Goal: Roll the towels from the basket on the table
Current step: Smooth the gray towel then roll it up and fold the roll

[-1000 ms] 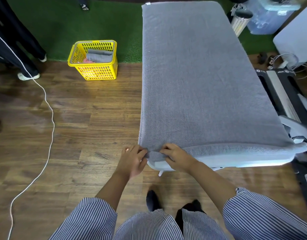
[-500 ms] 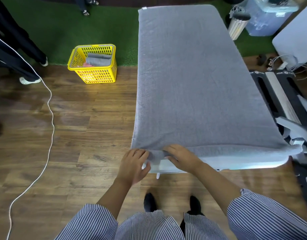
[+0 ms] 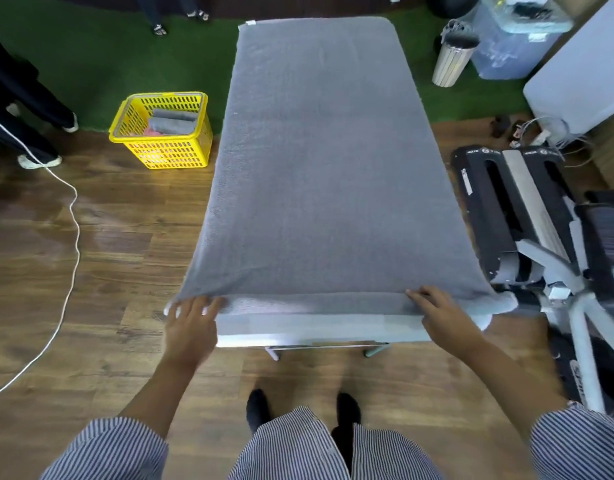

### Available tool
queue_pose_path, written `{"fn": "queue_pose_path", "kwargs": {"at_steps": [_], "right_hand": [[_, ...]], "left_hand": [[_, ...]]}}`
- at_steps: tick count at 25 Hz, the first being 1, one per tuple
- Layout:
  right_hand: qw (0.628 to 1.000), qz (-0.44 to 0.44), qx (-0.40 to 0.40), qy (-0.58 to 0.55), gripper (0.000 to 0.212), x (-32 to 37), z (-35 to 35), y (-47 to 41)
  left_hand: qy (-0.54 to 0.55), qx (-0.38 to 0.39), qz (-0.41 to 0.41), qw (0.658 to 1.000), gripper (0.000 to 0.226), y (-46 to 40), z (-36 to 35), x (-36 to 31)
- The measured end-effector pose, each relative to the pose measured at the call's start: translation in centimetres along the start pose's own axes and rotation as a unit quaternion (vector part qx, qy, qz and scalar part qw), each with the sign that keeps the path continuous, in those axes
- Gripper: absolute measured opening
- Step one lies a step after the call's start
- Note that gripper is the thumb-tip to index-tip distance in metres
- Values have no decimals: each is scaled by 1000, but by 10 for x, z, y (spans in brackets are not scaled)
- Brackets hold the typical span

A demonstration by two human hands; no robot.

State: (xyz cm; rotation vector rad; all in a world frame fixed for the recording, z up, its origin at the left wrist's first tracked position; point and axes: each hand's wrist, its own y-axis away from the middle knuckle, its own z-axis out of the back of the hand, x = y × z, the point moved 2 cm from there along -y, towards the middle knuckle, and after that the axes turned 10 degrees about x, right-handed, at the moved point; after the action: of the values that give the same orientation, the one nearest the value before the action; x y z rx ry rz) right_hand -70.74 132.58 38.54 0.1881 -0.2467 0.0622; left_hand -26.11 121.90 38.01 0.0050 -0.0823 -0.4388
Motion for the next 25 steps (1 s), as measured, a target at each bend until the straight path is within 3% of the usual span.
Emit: {"fn": "queue_pose_path", "kwargs": {"at_steps": [4, 8, 12, 16, 21, 25], "right_hand": [[1000, -12, -12, 21, 52, -25, -1, 7], [995, -85, -34, 39, 27, -35, 10, 19], [997, -73, -37, -4, 24, -36, 10, 21], [993, -101, -56, -17, 14, -43, 15, 14], [982, -131, -135, -12, 13, -54, 12, 19], [987, -134, -83, -25, 43, -61, 8, 18]], "left_hand": [[-38, -17, 35, 999, 32, -4, -2, -13], [-53, 11, 60, 997, 27, -10, 0, -12], [-24, 42, 28, 998, 36, -15, 1, 1], [4, 5, 51, 999, 34, -17, 13, -1], [76, -27, 79, 994, 30, -16, 18, -13], [97, 0, 44, 994, 36, -25, 15, -11]]}}
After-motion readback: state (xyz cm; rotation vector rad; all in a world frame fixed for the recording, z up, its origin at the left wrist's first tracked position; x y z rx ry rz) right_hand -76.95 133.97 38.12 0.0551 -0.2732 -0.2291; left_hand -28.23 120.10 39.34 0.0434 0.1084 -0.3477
